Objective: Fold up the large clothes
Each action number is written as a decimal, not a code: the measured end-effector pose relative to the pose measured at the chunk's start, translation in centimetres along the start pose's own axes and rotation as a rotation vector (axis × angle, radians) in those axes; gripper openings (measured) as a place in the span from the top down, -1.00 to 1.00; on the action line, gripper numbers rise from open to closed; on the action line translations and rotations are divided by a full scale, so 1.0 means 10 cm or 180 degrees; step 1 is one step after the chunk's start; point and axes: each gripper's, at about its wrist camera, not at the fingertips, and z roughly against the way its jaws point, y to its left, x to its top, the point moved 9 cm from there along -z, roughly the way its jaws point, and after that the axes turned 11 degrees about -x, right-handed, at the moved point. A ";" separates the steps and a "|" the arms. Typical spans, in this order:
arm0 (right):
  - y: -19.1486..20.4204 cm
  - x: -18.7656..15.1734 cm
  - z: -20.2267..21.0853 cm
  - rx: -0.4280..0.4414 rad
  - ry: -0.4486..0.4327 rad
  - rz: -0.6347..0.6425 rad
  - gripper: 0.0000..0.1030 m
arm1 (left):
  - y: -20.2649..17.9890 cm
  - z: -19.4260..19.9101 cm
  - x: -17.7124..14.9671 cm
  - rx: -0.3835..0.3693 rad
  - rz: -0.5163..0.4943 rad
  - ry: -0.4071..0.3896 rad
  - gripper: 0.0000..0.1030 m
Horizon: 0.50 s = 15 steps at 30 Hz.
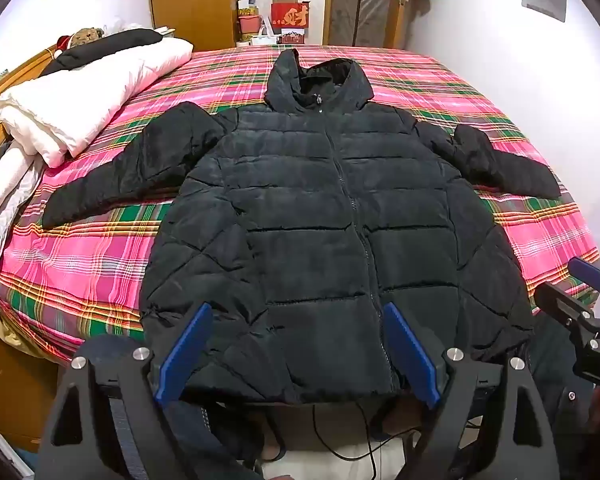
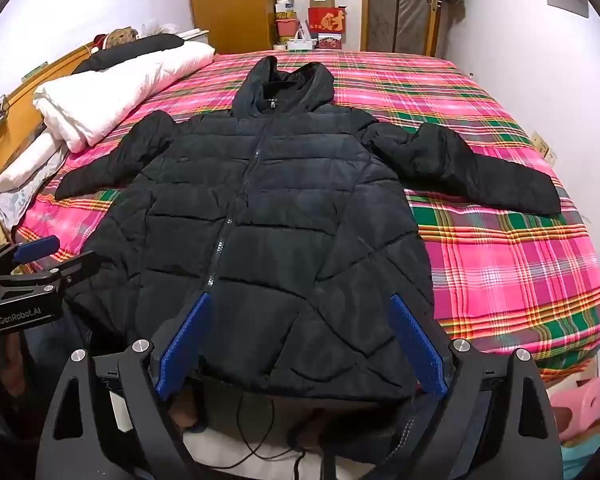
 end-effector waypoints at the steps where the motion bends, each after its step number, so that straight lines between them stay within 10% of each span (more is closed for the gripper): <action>1: 0.00 0.00 0.00 0.0001 0.0005 0.0001 -0.74 | 0.00 0.00 0.00 -0.0002 0.0001 -0.0012 -0.73; 15: 0.02 -0.02 -0.02 -0.0015 -0.0011 0.0009 -0.74 | 0.02 0.01 -0.01 0.0005 -0.0005 0.0020 -0.72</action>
